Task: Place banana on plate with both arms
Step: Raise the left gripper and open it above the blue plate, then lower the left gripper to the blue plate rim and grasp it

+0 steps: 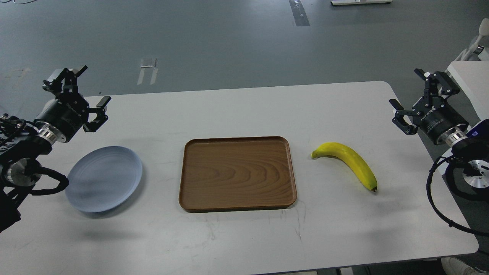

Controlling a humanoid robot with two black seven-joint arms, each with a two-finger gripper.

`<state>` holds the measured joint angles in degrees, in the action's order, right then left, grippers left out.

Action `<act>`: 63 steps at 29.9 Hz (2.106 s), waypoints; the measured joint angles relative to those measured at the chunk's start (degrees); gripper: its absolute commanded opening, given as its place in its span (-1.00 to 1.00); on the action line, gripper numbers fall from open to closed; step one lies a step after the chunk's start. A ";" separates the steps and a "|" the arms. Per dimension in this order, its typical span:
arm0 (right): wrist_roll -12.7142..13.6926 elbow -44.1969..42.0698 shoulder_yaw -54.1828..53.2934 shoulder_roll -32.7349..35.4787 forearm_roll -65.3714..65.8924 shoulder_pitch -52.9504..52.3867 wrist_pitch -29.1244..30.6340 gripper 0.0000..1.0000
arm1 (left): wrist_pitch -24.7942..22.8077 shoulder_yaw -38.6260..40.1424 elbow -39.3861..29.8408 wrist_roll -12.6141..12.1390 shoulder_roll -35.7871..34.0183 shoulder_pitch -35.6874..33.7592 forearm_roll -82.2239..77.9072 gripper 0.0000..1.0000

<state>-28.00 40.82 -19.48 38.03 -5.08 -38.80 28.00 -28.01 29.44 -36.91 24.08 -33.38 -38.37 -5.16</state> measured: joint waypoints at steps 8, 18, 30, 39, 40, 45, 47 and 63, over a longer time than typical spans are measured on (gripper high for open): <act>0.00 -0.11 0.76 -0.39 0.21 -0.13 0.00 1.00 | 0.00 -0.05 0.00 0.13 -0.10 0.46 -0.10 1.00; 0.00 -0.16 0.86 -0.18 0.36 -0.65 0.00 1.00 | 0.01 -0.54 1.55 0.21 -2.48 -3.16 -1.30 1.00; 0.00 -0.08 0.86 0.13 0.60 -1.05 0.00 1.00 | 0.00 -0.43 -20.21 3.93 -18.69 -8.32 -31.24 1.00; 0.00 0.02 0.86 -0.07 0.60 -1.03 0.00 1.00 | 0.00 -1.20 -35.86 3.94 -26.01 -7.15 -67.30 1.00; 0.00 0.03 0.86 -0.10 0.60 -1.03 0.00 1.00 | 0.00 -1.57 -36.12 3.94 -26.21 -6.79 -70.98 1.00; 0.00 0.05 0.85 -0.14 0.59 -0.99 0.00 1.00 | 0.32 -6.23 -35.34 3.94 -26.87 -4.63 -84.59 1.00; 0.00 0.06 0.85 -0.14 0.60 -0.88 0.00 1.00 | 1.73 -7.97 -34.35 3.94 -26.93 -3.70 -87.41 1.00; 0.00 0.12 0.85 -0.34 0.60 -0.75 0.00 1.00 | 11.29 -14.56 -14.58 3.94 -23.20 0.98 -88.77 0.94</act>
<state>-28.00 40.94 -18.64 37.69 -4.48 -39.54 28.00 -16.73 14.88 -51.49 28.01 -56.57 -37.39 -93.93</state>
